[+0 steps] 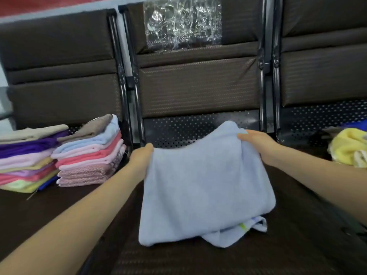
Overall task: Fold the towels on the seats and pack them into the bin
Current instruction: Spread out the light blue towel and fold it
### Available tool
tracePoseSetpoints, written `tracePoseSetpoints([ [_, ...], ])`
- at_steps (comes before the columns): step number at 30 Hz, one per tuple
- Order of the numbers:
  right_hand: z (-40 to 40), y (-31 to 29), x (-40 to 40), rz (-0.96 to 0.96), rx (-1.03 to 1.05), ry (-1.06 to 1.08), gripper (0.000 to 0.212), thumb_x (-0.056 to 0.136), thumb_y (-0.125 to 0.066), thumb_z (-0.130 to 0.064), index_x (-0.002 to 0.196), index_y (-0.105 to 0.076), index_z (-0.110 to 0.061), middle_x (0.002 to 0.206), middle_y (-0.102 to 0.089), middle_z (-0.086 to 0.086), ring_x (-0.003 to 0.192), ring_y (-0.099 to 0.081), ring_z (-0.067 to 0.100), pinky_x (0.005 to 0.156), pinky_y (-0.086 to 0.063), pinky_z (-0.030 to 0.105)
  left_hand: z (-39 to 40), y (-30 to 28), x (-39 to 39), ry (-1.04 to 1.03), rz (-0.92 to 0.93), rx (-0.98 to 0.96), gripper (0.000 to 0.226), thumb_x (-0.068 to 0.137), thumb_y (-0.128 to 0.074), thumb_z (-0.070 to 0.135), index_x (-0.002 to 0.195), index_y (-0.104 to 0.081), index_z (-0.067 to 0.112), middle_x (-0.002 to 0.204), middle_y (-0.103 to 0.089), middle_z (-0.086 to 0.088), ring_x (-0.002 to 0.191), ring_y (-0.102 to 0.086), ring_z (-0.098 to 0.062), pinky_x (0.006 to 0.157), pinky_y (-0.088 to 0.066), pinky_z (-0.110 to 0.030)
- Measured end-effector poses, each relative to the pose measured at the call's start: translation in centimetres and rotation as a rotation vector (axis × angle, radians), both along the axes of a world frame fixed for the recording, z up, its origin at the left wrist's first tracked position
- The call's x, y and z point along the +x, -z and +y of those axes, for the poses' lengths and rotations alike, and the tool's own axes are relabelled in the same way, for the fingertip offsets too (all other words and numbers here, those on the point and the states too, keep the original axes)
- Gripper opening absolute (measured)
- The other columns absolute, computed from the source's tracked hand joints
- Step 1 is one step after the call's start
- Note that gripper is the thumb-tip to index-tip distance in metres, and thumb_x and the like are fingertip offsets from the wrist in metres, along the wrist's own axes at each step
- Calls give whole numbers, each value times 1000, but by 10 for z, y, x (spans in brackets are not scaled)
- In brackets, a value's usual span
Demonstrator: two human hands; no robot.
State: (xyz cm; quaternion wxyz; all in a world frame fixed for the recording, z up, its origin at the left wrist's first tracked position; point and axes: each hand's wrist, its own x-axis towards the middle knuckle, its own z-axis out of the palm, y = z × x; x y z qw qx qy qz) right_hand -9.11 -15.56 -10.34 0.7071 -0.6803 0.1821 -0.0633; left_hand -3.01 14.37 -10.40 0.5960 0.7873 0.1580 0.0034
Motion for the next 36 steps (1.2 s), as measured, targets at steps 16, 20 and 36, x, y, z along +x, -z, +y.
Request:
tracePoseSetpoints([
  [16, 9, -14, -41, 173, -711, -296, 20, 93, -61, -26, 82, -65, -10, 82, -66, 7, 67, -60, 17, 56, -45, 26, -15, 17, -72, 461, -217, 525, 19, 89, -55, 20, 76, -62, 7, 74, -62, -11, 66, -52, -19, 64, -43, -32],
  [20, 30, -24, -73, 295, -860, -694, 27, 93, -59, -34, 85, -69, -10, 80, -68, 1, 70, -65, 12, 53, -46, 21, -36, 10, -136, 805, -169, 487, 16, 91, -58, 20, 85, -70, 11, 75, -67, 4, 61, -58, -8, 65, -51, -24],
  [36, 11, -8, -74, 135, -156, -492, 26, 97, -54, -28, 104, -66, -5, 80, -64, 5, 66, -60, 16, 62, -47, 25, -53, 14, -140, 564, -478, 202, 20, 94, -50, 19, 75, -56, 17, 69, -53, 8, 65, -48, -3, 65, -39, -24],
])
